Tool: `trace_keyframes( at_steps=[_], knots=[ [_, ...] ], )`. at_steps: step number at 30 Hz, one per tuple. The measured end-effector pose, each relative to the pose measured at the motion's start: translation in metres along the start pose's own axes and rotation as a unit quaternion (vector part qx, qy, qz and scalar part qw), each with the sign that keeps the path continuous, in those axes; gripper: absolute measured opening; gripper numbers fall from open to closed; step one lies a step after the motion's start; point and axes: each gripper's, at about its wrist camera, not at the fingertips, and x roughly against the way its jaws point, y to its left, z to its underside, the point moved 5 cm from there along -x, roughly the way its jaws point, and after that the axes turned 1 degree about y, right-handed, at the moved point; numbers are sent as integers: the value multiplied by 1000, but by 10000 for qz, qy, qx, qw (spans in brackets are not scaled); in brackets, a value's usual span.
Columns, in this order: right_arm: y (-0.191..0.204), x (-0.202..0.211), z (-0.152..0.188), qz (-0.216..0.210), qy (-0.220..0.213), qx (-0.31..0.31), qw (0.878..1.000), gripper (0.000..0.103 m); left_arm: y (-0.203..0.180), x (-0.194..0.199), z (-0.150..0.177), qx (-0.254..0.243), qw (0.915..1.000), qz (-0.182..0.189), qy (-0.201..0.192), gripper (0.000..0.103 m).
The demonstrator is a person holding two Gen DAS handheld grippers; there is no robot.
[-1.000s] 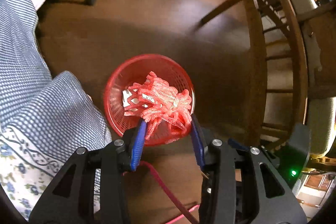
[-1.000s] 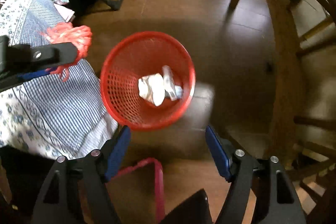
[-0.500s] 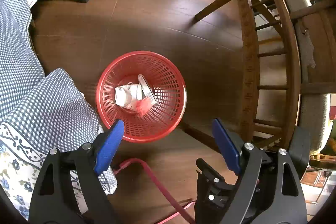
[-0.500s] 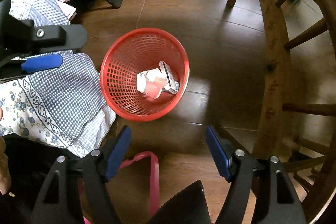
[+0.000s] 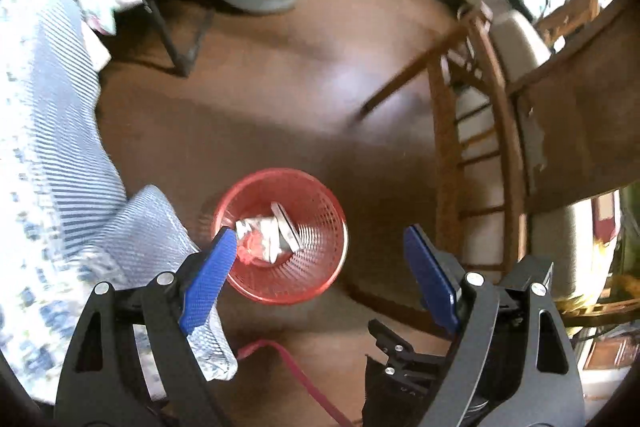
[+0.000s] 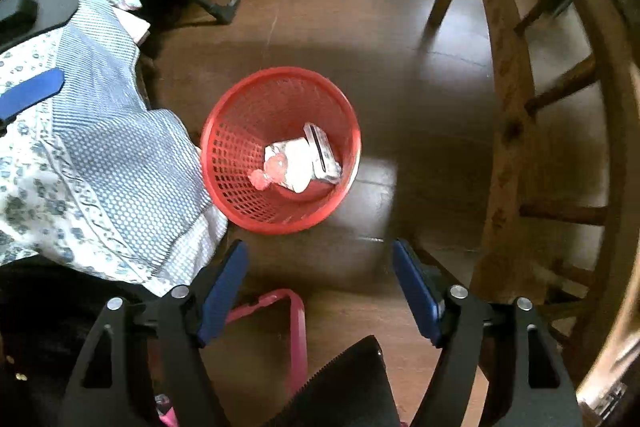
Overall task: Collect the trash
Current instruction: 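Swing both tools back toward the bed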
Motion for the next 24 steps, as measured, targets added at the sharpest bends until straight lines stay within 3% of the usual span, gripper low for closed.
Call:
trace_keyframes(
  at_steps=[4, 6, 8, 12, 15, 17, 20, 21, 23, 24],
  knots=[
    [15, 29, -4, 90, -306, 189, 9993, 89, 0, 46, -1, 17, 9988, 124, -480, 83],
    [25, 45, -6, 135, -453, 301, 9984, 90, 4, 72, -2, 55, 9972, 222, -711, 83],
    [35, 58, -7, 144, -601, 414, 9972, 90, 10, 98, -4, 119, 9951, 246, -952, 91],
    [69, 89, -9, 110, -920, 736, 9930, 90, 45, 165, 0, 352, 9871, 105, -1560, 94],
    [106, 109, -14, 67, -1103, 1083, 9880, 90, 92, 219, 5, 602, 9759, -267, -2081, 96],
    [139, 125, -17, 5, -1268, 1389, 9822, 90, 131, 255, 10, 793, 9640, -763, -2421, 96],
    [208, 155, -23, -240, -1569, 1952, 9678, 91, 199, 309, 20, 1254, 9352, -1669, -2861, 96],
    [227, 160, -23, -313, -1634, 2079, 9639, 92, 232, 331, 26, 1533, 9165, -2150, -3006, 96],
    [283, 174, -22, -576, -1784, 2466, 9508, 95, 271, 355, 34, 1847, 8935, -2622, -3142, 96],
    [303, 177, -21, -666, -1836, 2590, 9459, 95, 295, 370, 38, 2048, 8767, -2909, -3237, 96]
  ],
)
